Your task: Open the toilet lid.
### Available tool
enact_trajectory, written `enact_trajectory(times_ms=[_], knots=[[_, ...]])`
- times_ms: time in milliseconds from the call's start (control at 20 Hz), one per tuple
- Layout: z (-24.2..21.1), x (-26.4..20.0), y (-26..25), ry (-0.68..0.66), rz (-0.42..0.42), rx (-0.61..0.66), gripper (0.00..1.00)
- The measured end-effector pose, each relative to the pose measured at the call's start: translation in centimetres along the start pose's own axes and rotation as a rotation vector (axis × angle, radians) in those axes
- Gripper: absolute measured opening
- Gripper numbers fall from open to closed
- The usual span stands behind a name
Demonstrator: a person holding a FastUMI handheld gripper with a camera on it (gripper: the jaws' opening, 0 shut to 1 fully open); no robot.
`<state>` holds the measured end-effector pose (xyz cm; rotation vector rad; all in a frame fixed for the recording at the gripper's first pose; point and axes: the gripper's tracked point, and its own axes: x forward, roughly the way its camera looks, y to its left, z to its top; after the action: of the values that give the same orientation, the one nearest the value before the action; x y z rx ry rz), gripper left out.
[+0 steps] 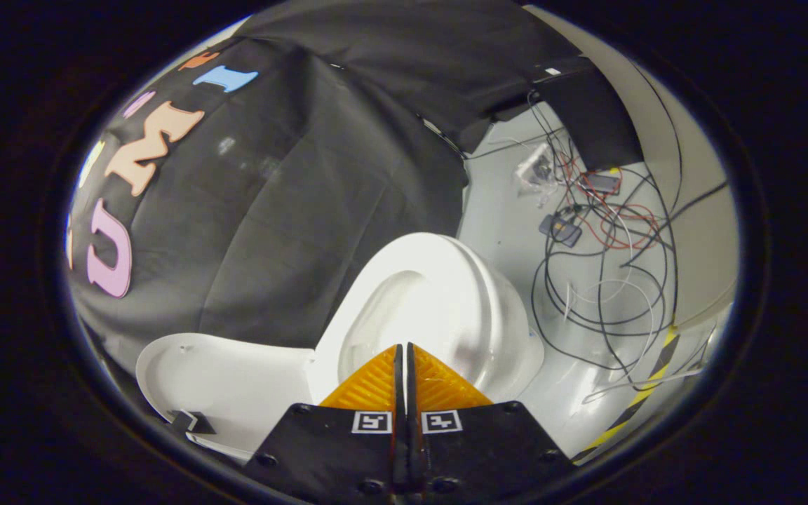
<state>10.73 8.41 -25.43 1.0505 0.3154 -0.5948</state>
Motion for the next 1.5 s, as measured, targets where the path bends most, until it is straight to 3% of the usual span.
enact_trajectory(times_ms=[300, 700, 850, 1000, 1250, 1500], knots=[[3.2, -1.5, 7.4, -0.089, 0.097, -0.177, 0.01], [3.2, -5.3, 23.6, -0.171, 0.286, -0.677, 0.01], [0.4, -6.5, 29.2, -0.172, 0.338, -0.991, 0.01], [-4.0, -6.8, 34.4, -0.147, 0.413, -1.183, 0.01], [-11.4, -7.1, 37.7, -0.093, 0.496, -1.325, 0.02], [-16.6, -6.9, 36.9, -0.016, 0.517, -1.407, 0.02]])
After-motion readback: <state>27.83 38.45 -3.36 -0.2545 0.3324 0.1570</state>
